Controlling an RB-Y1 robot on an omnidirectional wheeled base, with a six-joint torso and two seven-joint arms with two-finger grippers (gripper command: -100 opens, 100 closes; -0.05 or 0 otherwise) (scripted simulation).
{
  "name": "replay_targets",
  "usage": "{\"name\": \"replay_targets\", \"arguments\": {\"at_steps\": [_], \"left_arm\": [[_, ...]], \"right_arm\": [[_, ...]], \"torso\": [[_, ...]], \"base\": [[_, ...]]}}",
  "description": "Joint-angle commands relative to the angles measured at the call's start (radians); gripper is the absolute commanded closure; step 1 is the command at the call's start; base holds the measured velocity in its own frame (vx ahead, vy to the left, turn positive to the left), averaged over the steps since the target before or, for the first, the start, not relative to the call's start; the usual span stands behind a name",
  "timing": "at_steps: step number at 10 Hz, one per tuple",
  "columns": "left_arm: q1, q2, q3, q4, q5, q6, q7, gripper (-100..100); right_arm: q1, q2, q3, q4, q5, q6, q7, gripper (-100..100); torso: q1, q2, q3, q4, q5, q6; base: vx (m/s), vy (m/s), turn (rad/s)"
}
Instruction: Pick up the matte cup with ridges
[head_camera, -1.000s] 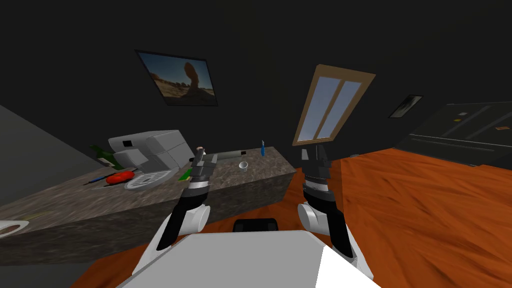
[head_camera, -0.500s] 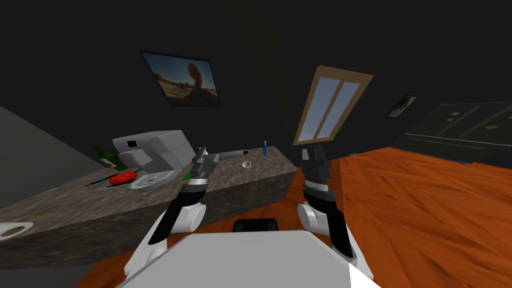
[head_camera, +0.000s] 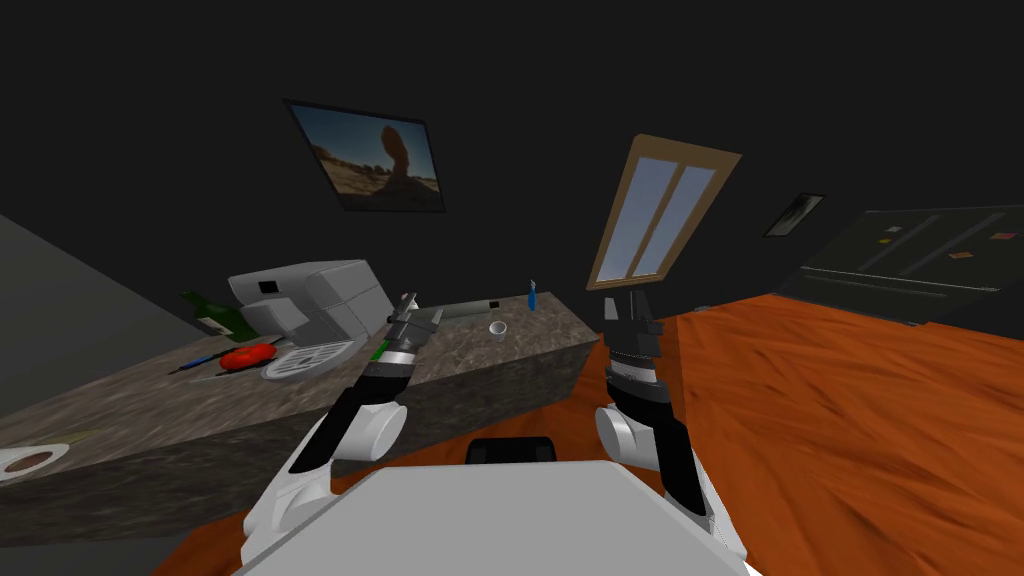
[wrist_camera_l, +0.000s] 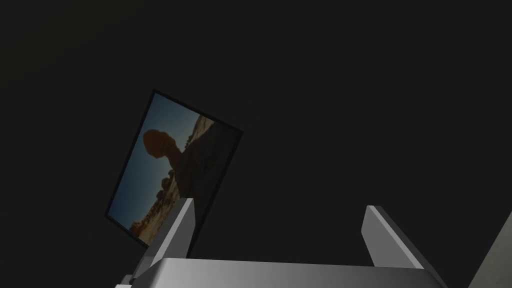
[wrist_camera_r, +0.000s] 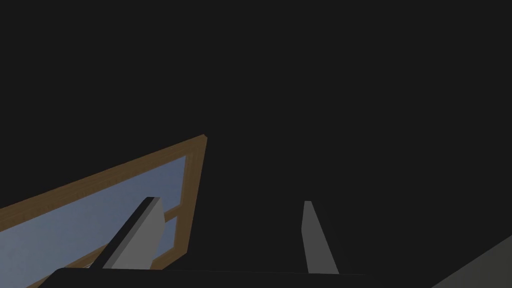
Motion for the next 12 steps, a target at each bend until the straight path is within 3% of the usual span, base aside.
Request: {"name": "replay_targets", "arguments": {"at_steps": [1, 4, 5, 6, 7, 9, 10, 11, 12], "left_arm": [[-0.016, 0.029, 0.006, 0.000, 0.040, 0.050, 0.035, -100], [-0.044, 0.081, 0.014, 0.003, 0.109, 0.129, 0.096, -100], [-0.044, 0.081, 0.014, 0.003, 0.109, 0.139, 0.096, -100], [-0.060, 0.109, 0.018, 0.007, 0.144, 0.175, 0.129, -100], [-0.060, 0.109, 0.018, 0.007, 0.144, 0.185, 0.129, -100], [-0.092, 0.169, 0.022, 0.019, 0.213, 0.254, 0.194, -100], [-0.092, 0.169, 0.022, 0.019, 0.214, 0.278, 0.198, -100], [-0.109, 0.200, 0.024, 0.027, 0.249, 0.307, 0.234, -100], [-0.109, 0.200, 0.024, 0.027, 0.249, 0.327, 0.234, -100]], "right_arm": [[0.000, 0.000, 0.000, 0.000, 0.000, 0.000, 0.000, 0], [0.000, 0.000, 0.000, 0.000, 0.000, 0.000, 0.000, 0], [0.000, 0.000, 0.000, 0.000, 0.000, 0.000, 0.000, 0], [0.000, 0.000, 0.000, 0.000, 0.000, 0.000, 0.000, 0], [0.000, 0.000, 0.000, 0.000, 0.000, 0.000, 0.000, 0], [0.000, 0.000, 0.000, 0.000, 0.000, 0.000, 0.000, 0], [0.000, 0.000, 0.000, 0.000, 0.000, 0.000, 0.000, 0], [0.000, 0.000, 0.000, 0.000, 0.000, 0.000, 0.000, 0], [0.000, 0.000, 0.000, 0.000, 0.000, 0.000, 0.000, 0]], "torso": [[0.000, 0.000, 0.000, 0.000, 0.000, 0.000], [-0.001, -0.001, 0.000, 0.000, 0.000, 0.000], [-0.001, -0.001, 0.000, 0.000, 0.000, 0.000], [-0.002, -0.001, 0.000, 0.000, 0.000, 0.000], [-0.002, -0.001, 0.000, 0.000, -0.001, 0.000], [-0.003, -0.001, -0.001, 0.000, -0.001, 0.000], [-0.003, -0.001, -0.001, 0.000, -0.001, 0.000], [-0.003, -0.001, -0.001, 0.000, -0.001, 0.000], [-0.004, -0.001, -0.001, 0.000, -0.001, 0.000]], "base": [[-0.008, 0.034, -0.023], [-0.004, 0.026, -0.025], [-0.002, 0.015, -0.016], [0.001, 0.011, -0.029], [0.001, 0.008, -0.017], [0.006, 0.000, -0.040], [0.007, -0.006, -0.012], [0.007, -0.013, -0.025], [0.005, -0.013, -0.012]]}}
